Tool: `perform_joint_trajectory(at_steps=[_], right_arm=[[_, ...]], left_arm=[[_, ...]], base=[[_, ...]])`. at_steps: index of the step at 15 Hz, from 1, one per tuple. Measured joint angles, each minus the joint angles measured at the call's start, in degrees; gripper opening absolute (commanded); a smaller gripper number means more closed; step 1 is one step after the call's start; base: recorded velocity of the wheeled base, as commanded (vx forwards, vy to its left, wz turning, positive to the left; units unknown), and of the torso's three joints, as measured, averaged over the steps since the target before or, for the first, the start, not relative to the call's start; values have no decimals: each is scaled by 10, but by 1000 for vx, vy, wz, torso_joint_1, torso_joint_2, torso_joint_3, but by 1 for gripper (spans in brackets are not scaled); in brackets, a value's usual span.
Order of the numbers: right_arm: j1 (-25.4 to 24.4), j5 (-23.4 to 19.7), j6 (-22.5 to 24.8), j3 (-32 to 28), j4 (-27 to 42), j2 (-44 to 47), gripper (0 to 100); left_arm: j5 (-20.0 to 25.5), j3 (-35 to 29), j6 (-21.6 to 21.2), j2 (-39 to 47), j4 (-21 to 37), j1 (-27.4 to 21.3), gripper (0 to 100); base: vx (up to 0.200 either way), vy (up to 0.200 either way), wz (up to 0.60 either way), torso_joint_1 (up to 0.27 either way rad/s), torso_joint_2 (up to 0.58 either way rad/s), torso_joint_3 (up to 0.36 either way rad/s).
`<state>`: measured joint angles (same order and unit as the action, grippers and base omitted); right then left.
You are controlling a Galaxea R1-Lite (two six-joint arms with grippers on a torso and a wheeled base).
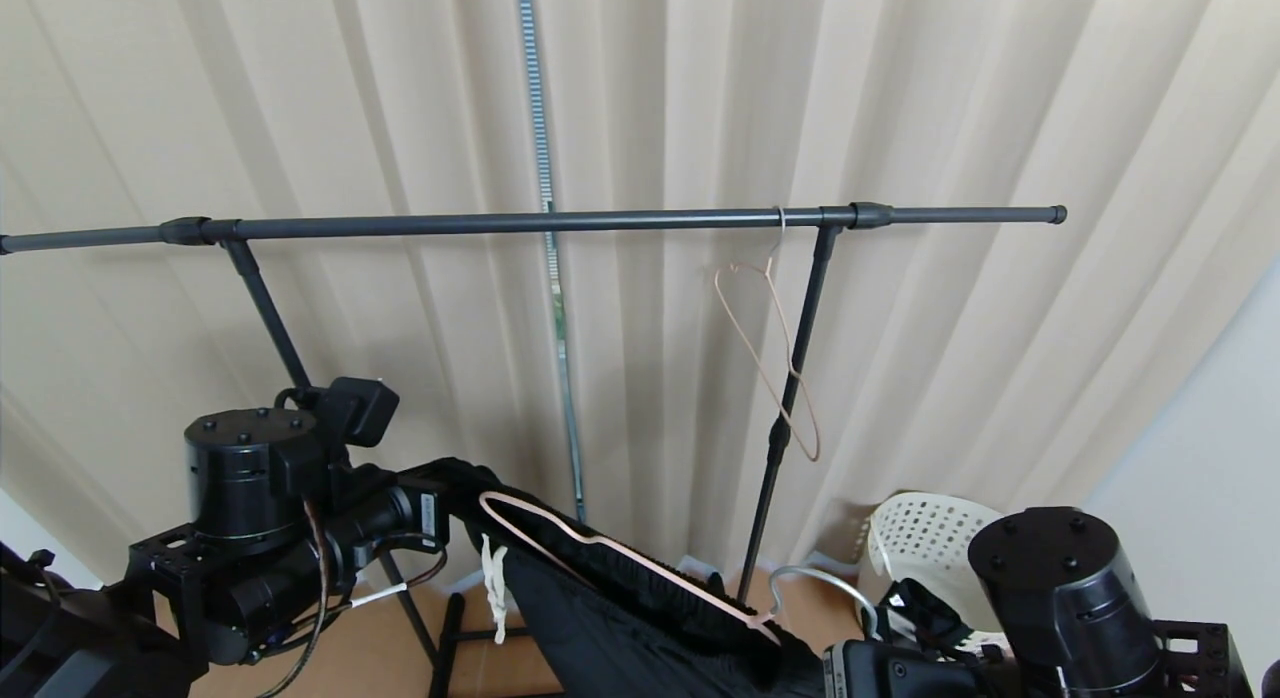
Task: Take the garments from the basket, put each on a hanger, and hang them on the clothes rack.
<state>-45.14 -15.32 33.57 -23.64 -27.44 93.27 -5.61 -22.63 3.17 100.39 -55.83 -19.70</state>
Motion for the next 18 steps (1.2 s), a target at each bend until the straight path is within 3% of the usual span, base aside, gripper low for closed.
perform_joint_trajectory(at_steps=[5, 13, 18], right_arm=[[-6, 72, -11, -18, -1, 39, 0], [-8, 152, -60, -44, -5, 86, 0], [-8, 215, -98, -74, -7, 126, 0]], left_arm=[[-1, -21, -6, -32, 49, 0, 0], [-6, -21, -112, -44, 74, -41, 0], [-34, -26, -150, -47, 95, -74, 0]], base=[[0, 0, 0, 0, 0, 0], [0, 0, 0, 0, 0, 0], [0, 0, 0, 0, 0, 0]])
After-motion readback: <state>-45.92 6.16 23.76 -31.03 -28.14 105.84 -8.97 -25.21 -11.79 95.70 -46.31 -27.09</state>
